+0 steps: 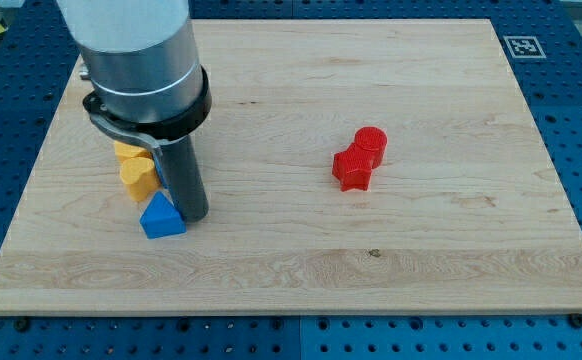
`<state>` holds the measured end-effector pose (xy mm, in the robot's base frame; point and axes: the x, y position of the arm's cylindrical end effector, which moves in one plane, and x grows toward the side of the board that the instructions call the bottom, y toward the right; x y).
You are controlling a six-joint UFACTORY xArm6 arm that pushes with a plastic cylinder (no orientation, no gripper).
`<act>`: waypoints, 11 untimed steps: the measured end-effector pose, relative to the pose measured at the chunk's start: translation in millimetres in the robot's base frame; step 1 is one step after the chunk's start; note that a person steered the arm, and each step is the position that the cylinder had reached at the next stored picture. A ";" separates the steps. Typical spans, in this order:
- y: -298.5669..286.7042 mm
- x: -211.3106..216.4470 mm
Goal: Drag the triangloe close to the left side of the heart
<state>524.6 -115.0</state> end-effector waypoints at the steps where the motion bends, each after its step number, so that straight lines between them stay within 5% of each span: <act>1: -24.2 0.1; 2: -45.3 1.0; 4: 3.3 10.6; 6: -34.2 47.6; 11: -86.0 17.9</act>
